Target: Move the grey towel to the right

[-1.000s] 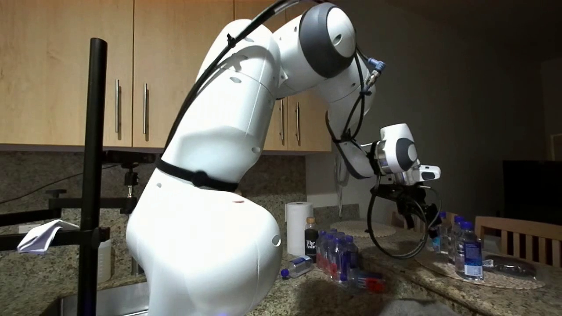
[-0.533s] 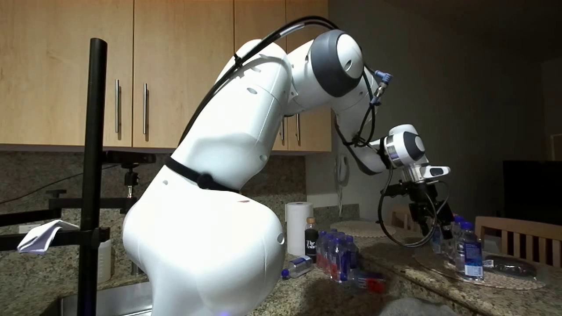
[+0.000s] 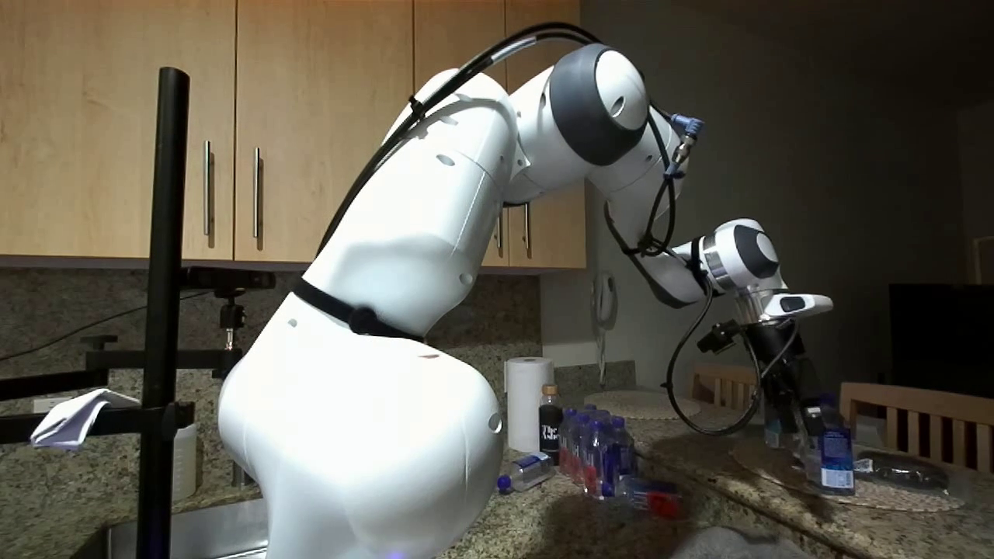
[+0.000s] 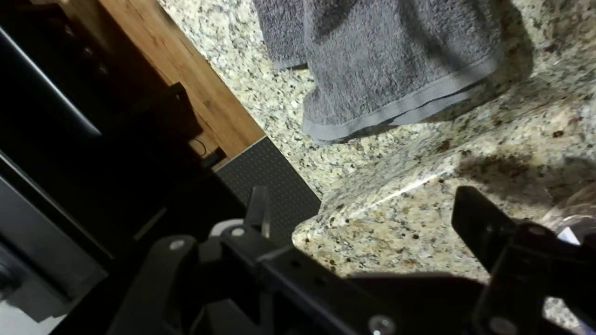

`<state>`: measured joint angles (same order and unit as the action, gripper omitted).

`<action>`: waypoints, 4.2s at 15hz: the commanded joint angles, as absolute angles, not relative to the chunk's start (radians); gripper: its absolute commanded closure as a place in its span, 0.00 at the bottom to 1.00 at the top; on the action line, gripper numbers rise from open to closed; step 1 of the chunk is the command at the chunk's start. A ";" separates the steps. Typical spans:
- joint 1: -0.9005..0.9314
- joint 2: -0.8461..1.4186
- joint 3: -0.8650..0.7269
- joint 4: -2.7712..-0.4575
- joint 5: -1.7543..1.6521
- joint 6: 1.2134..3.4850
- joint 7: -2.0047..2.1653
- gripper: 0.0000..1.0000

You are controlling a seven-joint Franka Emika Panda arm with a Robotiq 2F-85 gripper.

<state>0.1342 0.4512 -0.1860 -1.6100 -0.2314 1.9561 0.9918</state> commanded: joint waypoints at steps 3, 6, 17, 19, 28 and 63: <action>0.113 0.445 -0.166 -1.640 -0.242 1.949 1.081 0.00; 0.113 0.448 -0.163 -1.640 -0.242 1.950 1.088 0.00; 0.062 0.498 -0.158 -1.666 -0.240 1.960 0.953 0.00; 0.045 0.523 -0.158 -1.660 -0.231 1.954 0.925 0.00; -0.004 0.643 -0.145 -1.615 -0.107 1.989 0.875 0.00; -0.001 0.695 -0.210 -1.675 0.053 2.224 0.904 0.00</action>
